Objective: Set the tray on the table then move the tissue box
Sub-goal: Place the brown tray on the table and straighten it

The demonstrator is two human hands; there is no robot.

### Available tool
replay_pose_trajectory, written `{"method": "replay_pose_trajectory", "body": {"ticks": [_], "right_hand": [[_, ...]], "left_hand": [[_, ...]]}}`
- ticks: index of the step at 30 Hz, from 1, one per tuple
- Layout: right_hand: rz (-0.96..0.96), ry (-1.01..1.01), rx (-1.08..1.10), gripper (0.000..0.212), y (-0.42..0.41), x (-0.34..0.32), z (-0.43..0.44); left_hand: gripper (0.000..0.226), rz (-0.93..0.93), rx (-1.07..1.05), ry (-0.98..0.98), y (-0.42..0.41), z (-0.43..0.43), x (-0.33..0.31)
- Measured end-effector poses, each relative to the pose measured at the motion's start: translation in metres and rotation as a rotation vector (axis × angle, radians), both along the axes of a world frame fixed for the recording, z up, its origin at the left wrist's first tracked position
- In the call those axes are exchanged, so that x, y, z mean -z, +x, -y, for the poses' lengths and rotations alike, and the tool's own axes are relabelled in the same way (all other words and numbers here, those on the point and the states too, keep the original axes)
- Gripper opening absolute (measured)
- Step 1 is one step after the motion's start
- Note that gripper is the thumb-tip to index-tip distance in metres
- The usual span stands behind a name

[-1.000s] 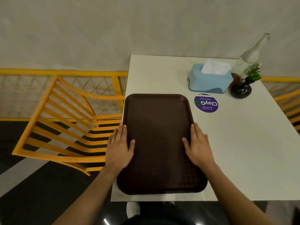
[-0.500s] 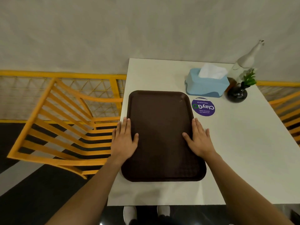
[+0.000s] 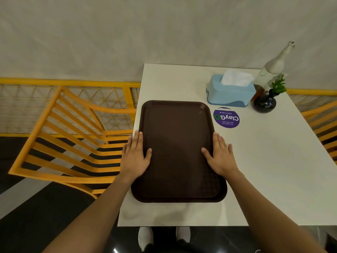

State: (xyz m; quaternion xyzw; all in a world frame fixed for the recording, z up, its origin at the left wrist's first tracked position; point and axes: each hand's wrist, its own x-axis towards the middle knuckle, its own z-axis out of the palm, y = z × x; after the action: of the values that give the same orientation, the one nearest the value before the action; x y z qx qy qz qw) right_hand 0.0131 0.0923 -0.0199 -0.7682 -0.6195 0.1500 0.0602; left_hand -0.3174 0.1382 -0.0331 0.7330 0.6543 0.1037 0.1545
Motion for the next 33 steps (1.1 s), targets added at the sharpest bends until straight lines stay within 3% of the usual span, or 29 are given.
{"method": "replay_pose_trajectory", "body": {"ticks": [21, 28, 33], "right_hand": [[0.000, -0.010, 0.018, 0.086, -0.007, -0.003, 0.010], [-0.121, 0.022, 0.095, 0.090, -0.005, -0.016, 0.018], [-0.183, 0.103, 0.108, 0.079, 0.007, -0.032, 0.024]], "left_hand": [[0.074, 0.035, -0.013, -0.009, -0.003, 0.016, -0.014], [0.075, 0.144, 0.049, 0.115, -0.003, 0.015, -0.036], [0.062, 0.141, 0.140, 0.168, 0.022, -0.003, -0.052]]}}
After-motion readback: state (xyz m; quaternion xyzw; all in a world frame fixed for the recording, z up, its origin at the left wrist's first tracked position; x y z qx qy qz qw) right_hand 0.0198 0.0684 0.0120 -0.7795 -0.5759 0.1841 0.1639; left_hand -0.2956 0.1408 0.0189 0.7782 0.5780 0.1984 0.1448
